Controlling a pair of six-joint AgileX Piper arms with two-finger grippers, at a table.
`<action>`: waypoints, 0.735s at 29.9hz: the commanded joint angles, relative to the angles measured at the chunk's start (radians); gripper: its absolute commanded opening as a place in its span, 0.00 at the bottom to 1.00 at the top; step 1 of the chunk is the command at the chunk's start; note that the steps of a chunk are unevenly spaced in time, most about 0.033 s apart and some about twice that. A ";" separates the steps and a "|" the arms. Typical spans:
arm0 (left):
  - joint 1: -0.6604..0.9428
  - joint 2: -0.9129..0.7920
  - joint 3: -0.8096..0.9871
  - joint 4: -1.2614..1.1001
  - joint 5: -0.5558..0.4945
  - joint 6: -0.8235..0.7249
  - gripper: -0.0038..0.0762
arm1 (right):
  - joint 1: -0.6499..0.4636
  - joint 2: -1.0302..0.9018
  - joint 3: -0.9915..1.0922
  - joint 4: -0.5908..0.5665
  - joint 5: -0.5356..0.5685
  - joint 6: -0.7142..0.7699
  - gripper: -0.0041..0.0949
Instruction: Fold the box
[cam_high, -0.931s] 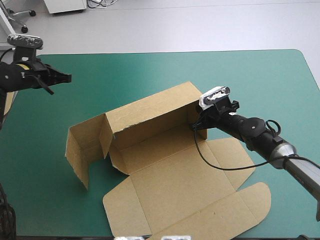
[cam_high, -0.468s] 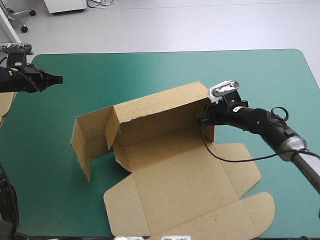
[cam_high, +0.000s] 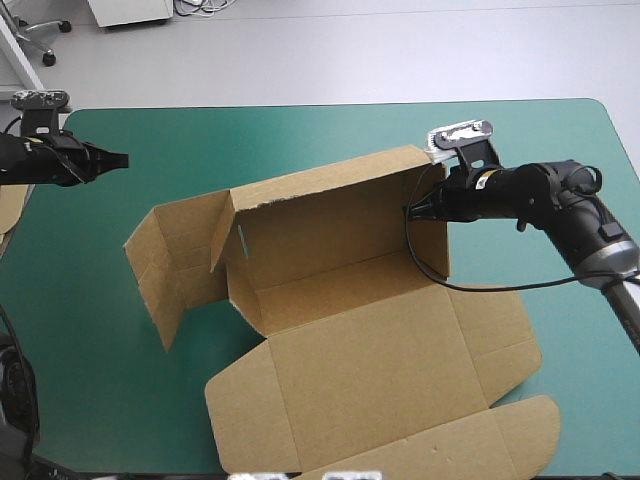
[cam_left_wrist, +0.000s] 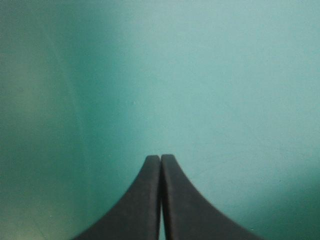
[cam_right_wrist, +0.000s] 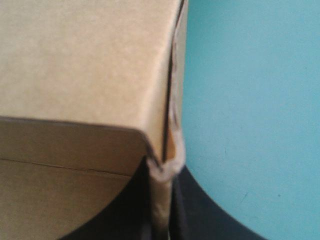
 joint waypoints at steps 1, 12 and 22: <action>0.005 -0.030 -0.028 -0.035 -0.045 -0.001 0.03 | -0.006 -0.001 -0.137 -0.028 0.069 0.067 0.02; 0.005 -0.027 -0.028 -0.035 -0.030 -0.001 0.03 | -0.006 0.170 -0.360 -0.009 0.290 0.077 0.02; 0.005 -0.027 -0.028 -0.037 -0.028 -0.001 0.03 | -0.006 0.299 -0.380 -0.009 0.287 0.060 0.02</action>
